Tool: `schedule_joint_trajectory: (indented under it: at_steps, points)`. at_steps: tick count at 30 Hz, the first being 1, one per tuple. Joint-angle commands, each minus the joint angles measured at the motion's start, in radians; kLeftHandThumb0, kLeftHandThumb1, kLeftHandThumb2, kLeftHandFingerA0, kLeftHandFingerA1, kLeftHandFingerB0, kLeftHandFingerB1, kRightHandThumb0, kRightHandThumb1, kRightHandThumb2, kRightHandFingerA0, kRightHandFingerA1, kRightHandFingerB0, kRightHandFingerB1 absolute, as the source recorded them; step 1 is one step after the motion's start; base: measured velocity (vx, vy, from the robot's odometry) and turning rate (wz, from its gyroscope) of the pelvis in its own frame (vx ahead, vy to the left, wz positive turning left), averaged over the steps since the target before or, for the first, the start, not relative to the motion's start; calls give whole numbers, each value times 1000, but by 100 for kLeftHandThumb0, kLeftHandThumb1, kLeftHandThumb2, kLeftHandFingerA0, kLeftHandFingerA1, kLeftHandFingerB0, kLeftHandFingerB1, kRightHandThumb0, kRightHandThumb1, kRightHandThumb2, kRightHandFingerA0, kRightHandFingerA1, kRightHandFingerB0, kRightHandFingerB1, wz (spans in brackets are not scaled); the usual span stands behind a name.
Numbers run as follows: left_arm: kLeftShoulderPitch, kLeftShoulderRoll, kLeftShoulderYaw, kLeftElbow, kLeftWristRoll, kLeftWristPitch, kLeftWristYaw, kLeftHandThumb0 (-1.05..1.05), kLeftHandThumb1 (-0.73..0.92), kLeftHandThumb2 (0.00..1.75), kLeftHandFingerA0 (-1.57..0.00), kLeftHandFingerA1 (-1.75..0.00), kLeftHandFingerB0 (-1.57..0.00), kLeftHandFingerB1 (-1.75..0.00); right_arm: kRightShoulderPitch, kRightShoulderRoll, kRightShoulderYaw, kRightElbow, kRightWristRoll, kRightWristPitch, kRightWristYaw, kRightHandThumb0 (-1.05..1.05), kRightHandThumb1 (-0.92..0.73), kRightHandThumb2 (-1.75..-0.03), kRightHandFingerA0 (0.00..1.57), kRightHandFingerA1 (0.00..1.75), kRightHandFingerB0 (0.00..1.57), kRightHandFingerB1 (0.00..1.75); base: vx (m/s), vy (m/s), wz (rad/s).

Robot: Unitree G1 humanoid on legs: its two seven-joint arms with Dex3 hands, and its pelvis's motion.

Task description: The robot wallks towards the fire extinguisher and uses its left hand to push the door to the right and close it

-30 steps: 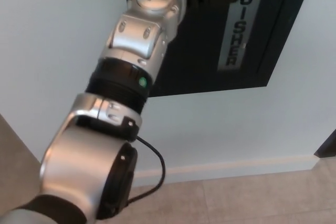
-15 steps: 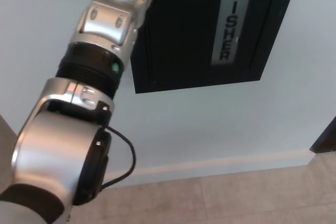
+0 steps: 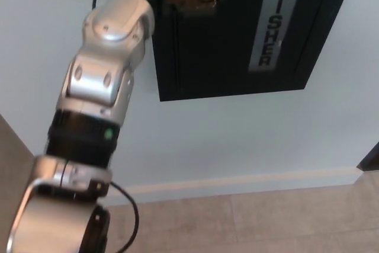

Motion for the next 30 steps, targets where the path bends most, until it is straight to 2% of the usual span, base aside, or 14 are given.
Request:
schedule_joint_trajectory:
  at_steps: [1,5,11,12,13,15,16,17,18,22,24,25,29,30]
  points:
    - [301,43,-51,-504,-183,111,-135,-51,61,58,-34,-52,-30,-41,-5,-12,-25,-9,61,46,79,-61,-47,-55,42,64,38,38,0,0,0]
    - [570,142,-71,-879,-370,186,-216,-54,61,58,-35,-54,-27,-43,-19,-10,-2,-19,36,51,81,-60,-36,-76,38,63,32,48,0,0,0]
    - [1020,315,99,-1141,-521,112,-386,-52,63,57,-42,-60,-36,-45,-48,1,14,10,16,45,69,-62,-46,-55,43,61,37,39,0,0,0]
    - [1085,327,141,-1135,-521,86,-424,-52,64,58,-40,-63,-35,-47,-52,-3,16,10,11,45,67,-71,-39,-79,43,66,31,49,0,0,0]
    - [1143,340,177,-1127,-523,60,-456,-52,64,58,-40,-63,-35,-47,-55,-6,18,10,5,44,64,-71,-39,-79,43,66,31,49,0,0,0]
    - [1307,329,290,-1010,-471,-44,-545,-55,63,58,-43,-57,-34,-44,-61,-14,16,13,5,53,68,-67,-37,-80,40,65,29,49,0,0,0]
    - [1382,326,348,-912,-418,-112,-572,-59,48,85,-43,-60,-30,-52,-67,-19,13,19,5,54,70,-69,-39,-79,43,66,30,48,0,0,0]
    - [1445,327,396,-816,-365,-175,-586,-59,48,85,-43,-60,-30,-52,-73,-25,10,27,6,55,71,-69,-39,-79,43,66,30,48,0,0,0]
    - [1466,324,424,-719,-335,-217,-577,-55,60,57,-50,-49,-38,-41,-78,-31,9,33,7,51,75,-64,-48,-55,42,61,35,40,0,0,0]
    - [1498,326,454,-603,-311,-269,-561,-55,60,57,-50,-49,-38,-41,-85,-39,7,41,8,45,80,-64,-48,-55,42,61,35,40,0,0,0]
    - [1486,349,487,-343,-255,-323,-512,-52,62,59,-52,-47,-41,-40,-94,-49,2,41,11,53,84,-66,-37,-79,38,65,29,50,0,0,0]
    - [1467,368,499,-178,-223,-365,-472,-53,50,83,-43,-56,-35,-51,-100,-46,-4,51,21,45,89,-65,-36,-78,38,66,30,51,0,0,0]
    - [1427,387,502,5,-199,-438,-443,-50,51,82,-44,-56,-35,-50,-115,-46,-9,71,24,36,91,-64,-36,-78,39,67,30,52,0,0,0]
    - [1389,401,494,126,-169,-455,-382,-39,63,59,-52,-46,-43,-38,-118,-45,-6,76,18,42,85,-62,-47,-55,41,64,35,42,0,0,0]
